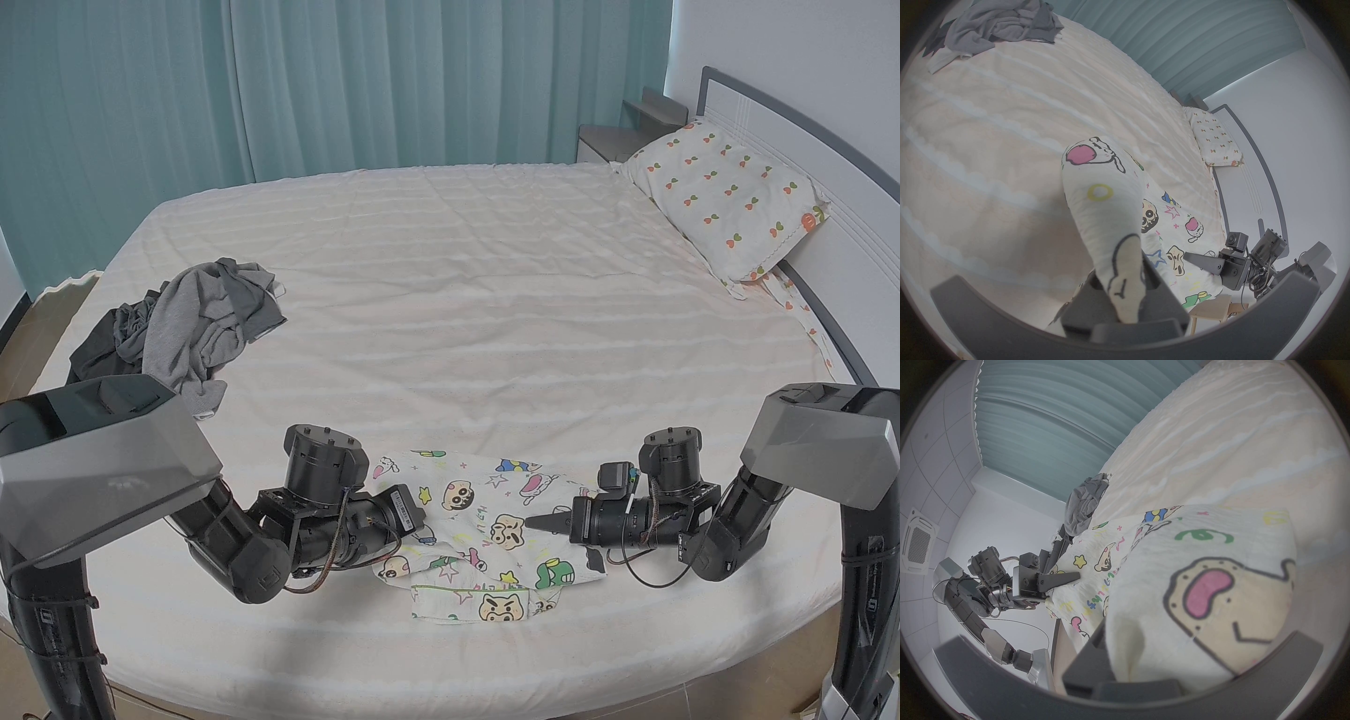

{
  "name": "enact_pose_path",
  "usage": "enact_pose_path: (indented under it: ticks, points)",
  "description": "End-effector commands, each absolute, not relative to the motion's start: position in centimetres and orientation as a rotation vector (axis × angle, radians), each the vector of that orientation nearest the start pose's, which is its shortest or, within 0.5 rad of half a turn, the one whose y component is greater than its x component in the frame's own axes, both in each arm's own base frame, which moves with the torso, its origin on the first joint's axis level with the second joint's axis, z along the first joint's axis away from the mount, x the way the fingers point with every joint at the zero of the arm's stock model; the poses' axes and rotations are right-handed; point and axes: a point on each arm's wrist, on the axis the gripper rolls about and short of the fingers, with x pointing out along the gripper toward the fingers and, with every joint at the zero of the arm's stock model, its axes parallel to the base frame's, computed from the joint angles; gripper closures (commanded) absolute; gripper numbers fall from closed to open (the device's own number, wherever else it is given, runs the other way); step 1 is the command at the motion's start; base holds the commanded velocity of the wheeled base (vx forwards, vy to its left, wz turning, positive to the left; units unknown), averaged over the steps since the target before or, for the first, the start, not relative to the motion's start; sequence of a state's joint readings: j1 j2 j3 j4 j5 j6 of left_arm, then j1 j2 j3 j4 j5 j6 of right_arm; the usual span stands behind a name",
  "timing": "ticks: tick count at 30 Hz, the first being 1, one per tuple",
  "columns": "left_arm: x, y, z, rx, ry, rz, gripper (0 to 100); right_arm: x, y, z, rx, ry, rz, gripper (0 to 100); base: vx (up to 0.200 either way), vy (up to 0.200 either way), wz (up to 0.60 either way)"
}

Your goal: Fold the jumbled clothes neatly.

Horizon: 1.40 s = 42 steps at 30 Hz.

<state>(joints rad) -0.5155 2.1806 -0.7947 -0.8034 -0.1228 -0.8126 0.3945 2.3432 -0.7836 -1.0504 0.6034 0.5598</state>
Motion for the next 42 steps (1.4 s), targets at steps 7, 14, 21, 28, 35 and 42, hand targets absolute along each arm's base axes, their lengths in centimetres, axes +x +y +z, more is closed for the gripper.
enact_pose_path:
  ticks: [7, 14, 21, 28, 35, 42]
  points:
    - [31.5, -18.2, 3.1, -0.641, 0.785, -0.324, 100, 33.9, 15.6, -0.6, 0.555, 0.784, 0.807, 100, 0.0, 0.2, 0.0]
    - [31.2, -18.0, 2.6, -0.634, 0.803, -0.318, 100, 33.9, 15.6, -0.7, 0.555, 0.787, 0.806, 100, 0.0, 0.171, 0.0]
    - [30.9, -18.2, 2.1, -0.622, 0.819, -0.316, 100, 33.8, 15.5, -0.9, 0.556, 0.798, 0.802, 100, 0.0, 0.0, 0.0]
    - [30.6, -18.0, 1.4, -0.613, 0.842, -0.306, 100, 33.7, 15.5, -1.2, 0.556, 0.805, 0.798, 100, 0.0, 0.0, 0.0]
    - [30.6, -17.9, 0.8, -0.615, 0.841, -0.303, 0, 33.7, 15.5, -1.4, 0.557, 0.819, 0.792, 0, 0.0, 0.0, 0.0]
    - [29.2, -16.6, -0.2, -0.603, 0.87, -0.276, 0, 32.5, 14.8, -2.1, 0.544, 0.85, 0.711, 0, 0.0, 0.0, 0.0]
